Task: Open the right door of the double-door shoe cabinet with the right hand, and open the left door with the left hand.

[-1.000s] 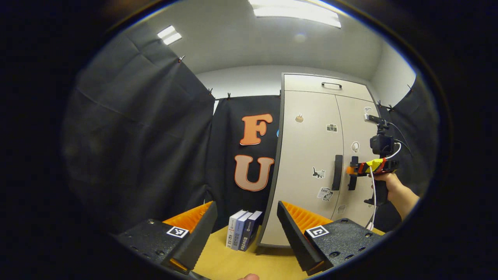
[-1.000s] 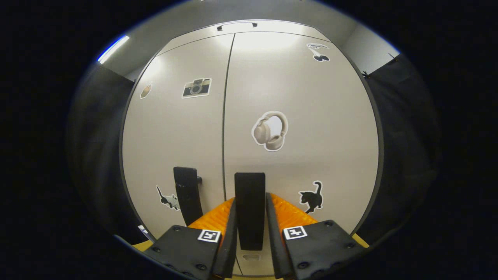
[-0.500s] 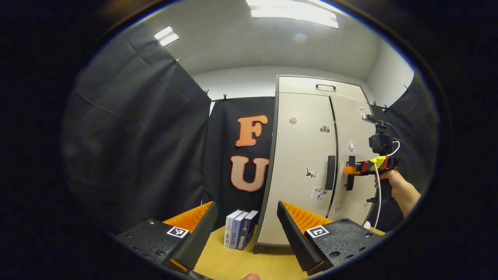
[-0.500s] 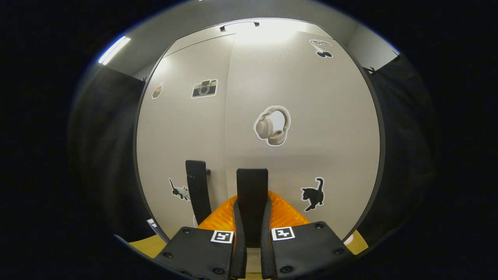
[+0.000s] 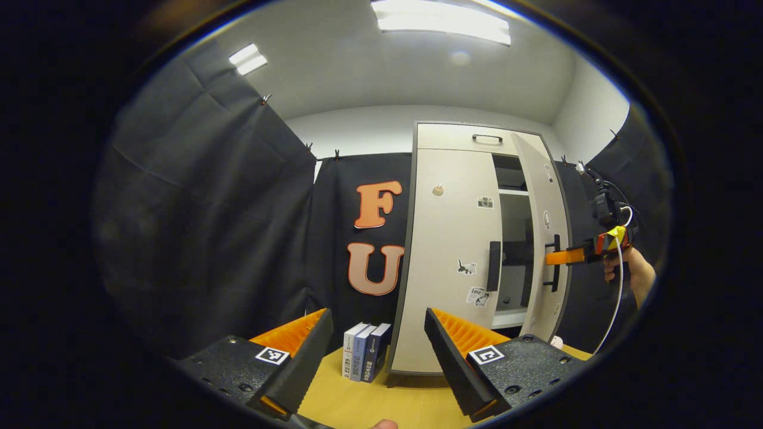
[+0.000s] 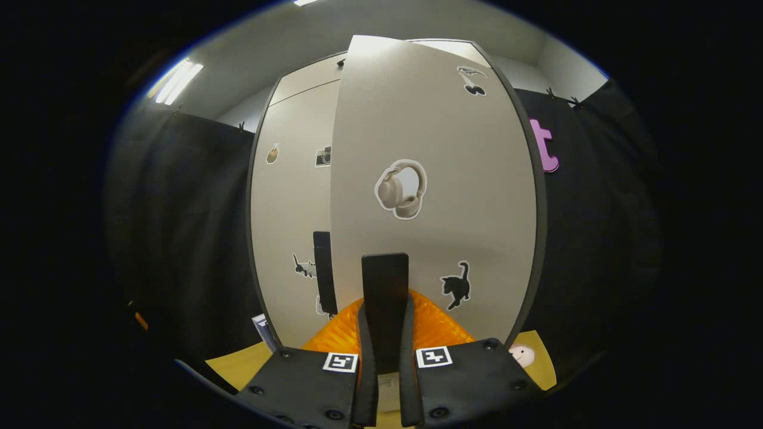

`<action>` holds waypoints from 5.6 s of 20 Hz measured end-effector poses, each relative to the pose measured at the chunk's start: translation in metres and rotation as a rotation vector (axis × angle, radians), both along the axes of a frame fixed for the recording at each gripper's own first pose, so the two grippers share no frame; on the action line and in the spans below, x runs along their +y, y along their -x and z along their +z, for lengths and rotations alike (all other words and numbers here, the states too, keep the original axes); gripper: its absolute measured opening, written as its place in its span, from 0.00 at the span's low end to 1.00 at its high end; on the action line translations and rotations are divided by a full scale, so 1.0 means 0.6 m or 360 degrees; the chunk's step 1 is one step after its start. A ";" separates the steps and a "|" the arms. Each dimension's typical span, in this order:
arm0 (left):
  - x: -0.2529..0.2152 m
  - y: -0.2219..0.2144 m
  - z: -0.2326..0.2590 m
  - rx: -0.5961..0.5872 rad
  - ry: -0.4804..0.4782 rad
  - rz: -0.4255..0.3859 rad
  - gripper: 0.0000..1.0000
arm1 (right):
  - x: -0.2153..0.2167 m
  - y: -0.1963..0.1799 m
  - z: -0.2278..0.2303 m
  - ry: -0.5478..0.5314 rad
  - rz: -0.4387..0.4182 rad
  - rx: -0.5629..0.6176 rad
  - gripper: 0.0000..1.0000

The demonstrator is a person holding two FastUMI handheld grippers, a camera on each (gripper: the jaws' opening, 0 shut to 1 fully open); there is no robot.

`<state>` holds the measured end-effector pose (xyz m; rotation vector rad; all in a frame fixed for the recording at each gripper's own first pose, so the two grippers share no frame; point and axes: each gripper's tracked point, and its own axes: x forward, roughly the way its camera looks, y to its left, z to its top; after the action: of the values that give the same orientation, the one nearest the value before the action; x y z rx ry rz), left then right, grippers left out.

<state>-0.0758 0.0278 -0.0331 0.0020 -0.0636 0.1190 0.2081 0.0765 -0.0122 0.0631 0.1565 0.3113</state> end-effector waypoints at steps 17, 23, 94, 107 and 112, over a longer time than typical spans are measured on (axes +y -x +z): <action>-0.077 -0.023 -0.006 0.0009 0.0055 -0.0225 0.94 | -0.188 0.104 0.008 -0.0165 -0.0126 0.0079 0.21; -0.081 -0.023 -0.007 -0.0021 0.0065 -0.0244 0.94 | -0.229 0.103 0.009 -0.0087 -0.0217 0.0040 0.20; -0.435 -0.532 -0.061 0.0352 -0.0057 -0.0686 0.23 | -0.398 0.349 -0.063 0.0029 -0.0714 -0.0102 0.98; -0.303 -0.352 -0.009 0.0365 0.0003 -0.0881 0.23 | -0.340 0.385 -0.031 0.0125 -0.0644 -0.0169 0.97; -0.231 -0.315 0.010 0.0362 -0.0059 -0.0860 0.22 | -0.322 0.384 -0.036 0.0095 -0.0641 -0.0166 0.96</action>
<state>0.1133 -0.1107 -0.0273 0.0353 0.1613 -0.4226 -0.0225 -0.1166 -0.0337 0.0182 0.0468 -0.0920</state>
